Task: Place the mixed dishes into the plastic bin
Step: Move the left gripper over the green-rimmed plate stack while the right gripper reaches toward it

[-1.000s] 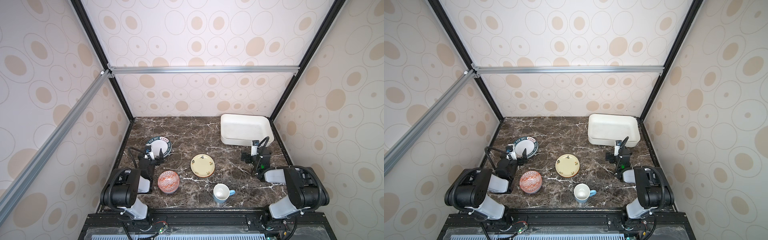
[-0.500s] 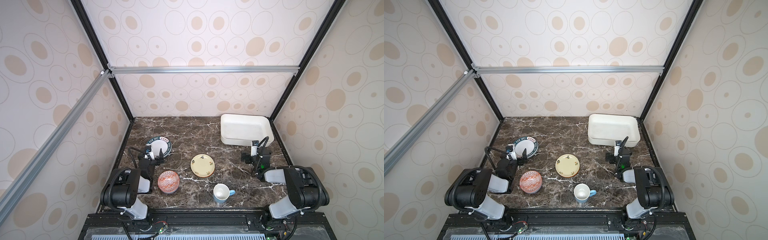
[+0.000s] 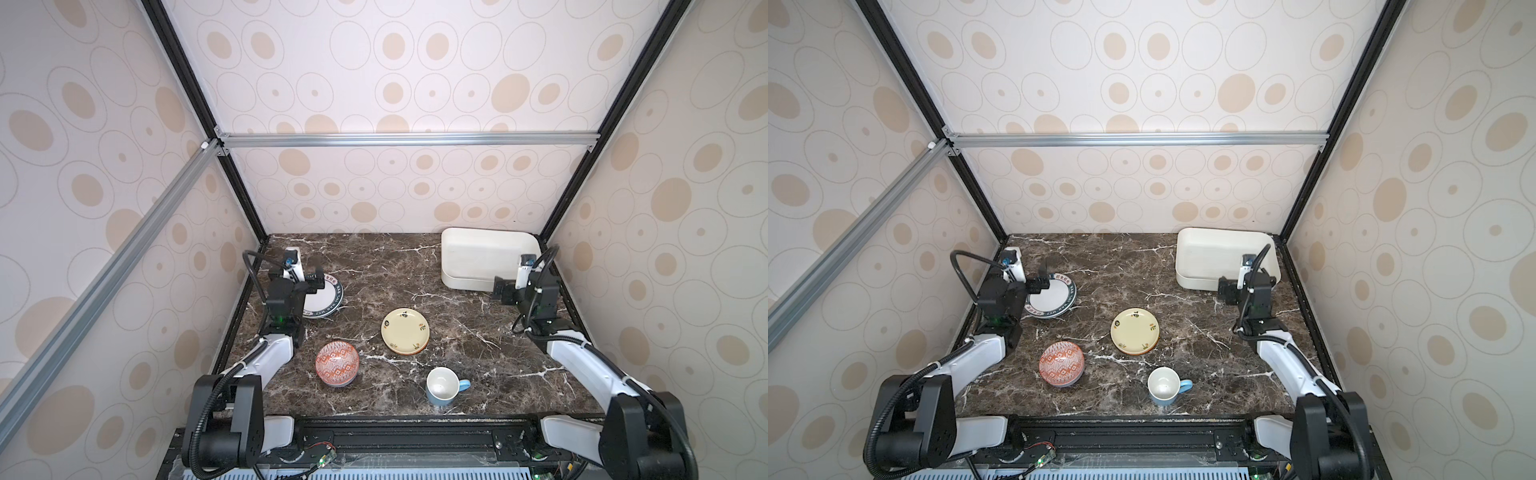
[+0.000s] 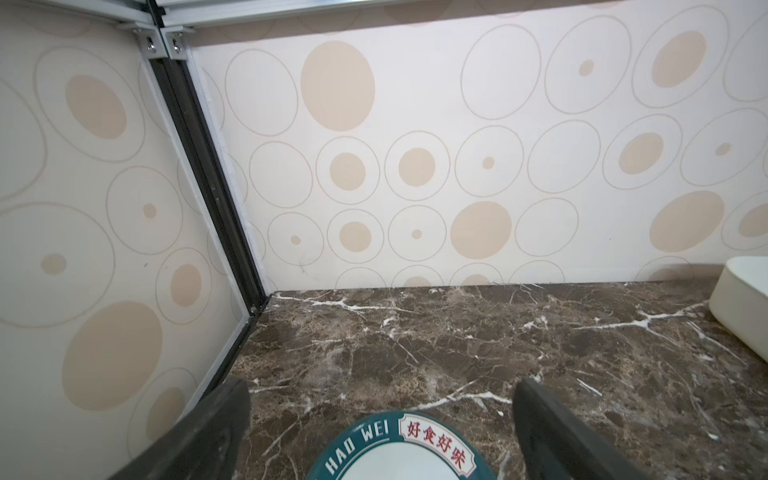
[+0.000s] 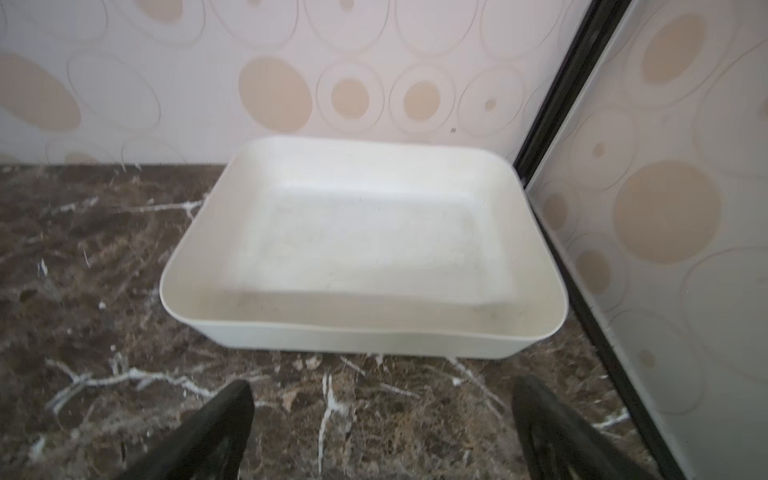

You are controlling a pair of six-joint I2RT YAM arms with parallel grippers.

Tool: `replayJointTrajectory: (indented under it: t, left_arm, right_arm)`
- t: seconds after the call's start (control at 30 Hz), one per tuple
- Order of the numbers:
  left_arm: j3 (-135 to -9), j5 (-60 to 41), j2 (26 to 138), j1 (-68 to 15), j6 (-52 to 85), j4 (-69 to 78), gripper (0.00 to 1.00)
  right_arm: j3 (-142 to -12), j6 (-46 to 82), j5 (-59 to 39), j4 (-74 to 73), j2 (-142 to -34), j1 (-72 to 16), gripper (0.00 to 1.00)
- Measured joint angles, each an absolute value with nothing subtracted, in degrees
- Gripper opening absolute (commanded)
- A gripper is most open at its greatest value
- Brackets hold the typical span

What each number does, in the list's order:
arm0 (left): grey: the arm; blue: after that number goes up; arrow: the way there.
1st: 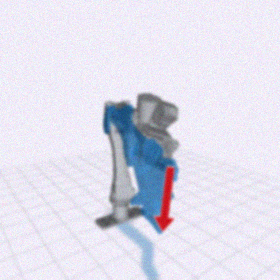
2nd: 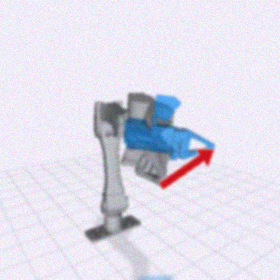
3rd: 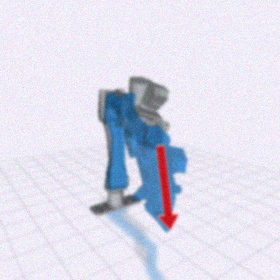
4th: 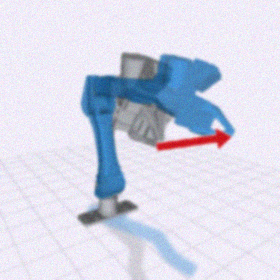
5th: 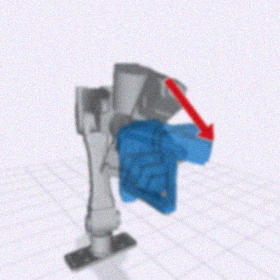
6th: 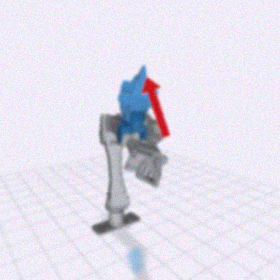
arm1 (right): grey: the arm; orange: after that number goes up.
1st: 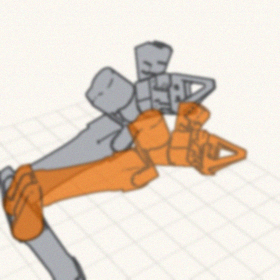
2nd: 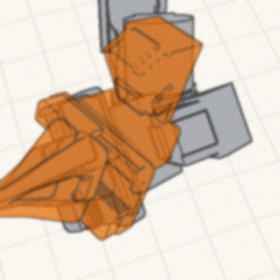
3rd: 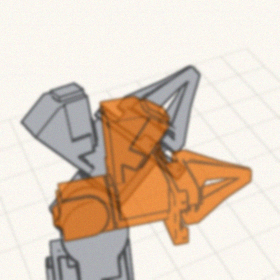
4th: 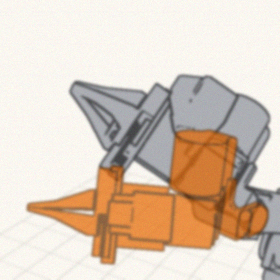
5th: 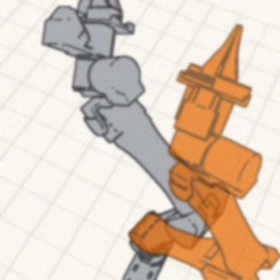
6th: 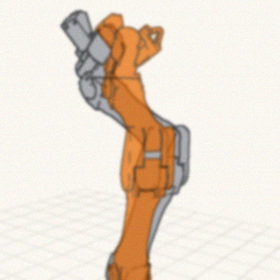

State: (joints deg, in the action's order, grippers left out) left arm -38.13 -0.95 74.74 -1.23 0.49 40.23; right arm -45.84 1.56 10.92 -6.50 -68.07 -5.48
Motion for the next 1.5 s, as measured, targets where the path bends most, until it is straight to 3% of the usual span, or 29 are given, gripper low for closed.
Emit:
replayJointTrajectory:
  t: [0.13,0.3,0.53,0.7,1.1,1.5]
  left_arm:
    - [-46.5,-1.2,76.2,-1.3,2.2,32.8,0.99]
    - [-52.3,-1.7,80.4,-1.3,5.9,27.1,0.99]
    - [-53.6,-1.8,81.3,-1.3,8.1,19.1,0.99]
    - [-51.1,-1.2,75.9,-1.3,8.1,15.2,0.99]
    - [-45.2,1.2,69.3,-1.1,7.7,9.7,0.99]
    - [-45.2,1.8,70.1,-0.5,7.6,9.2,0.99]
  right_arm:
    - [-57.7,2.9,11.9,3.5,-70.9,-7.8,0.94]
    - [-69.1,7.9,8.4,14.0,-84.8,-10.5,0.86]
    - [-83.2,12.4,5.0,23.0,-104.3,-18.4,0.82]
    - [-94.6,15.6,3.9,26.4,-114.9,-22.2,0.79]
    - [-107.9,20.8,1.6,33.3,-127.1,-22.4,0.78]
    - [-122.0,24.7,-4.6,40.0,-134.0,-30.5,0.77]
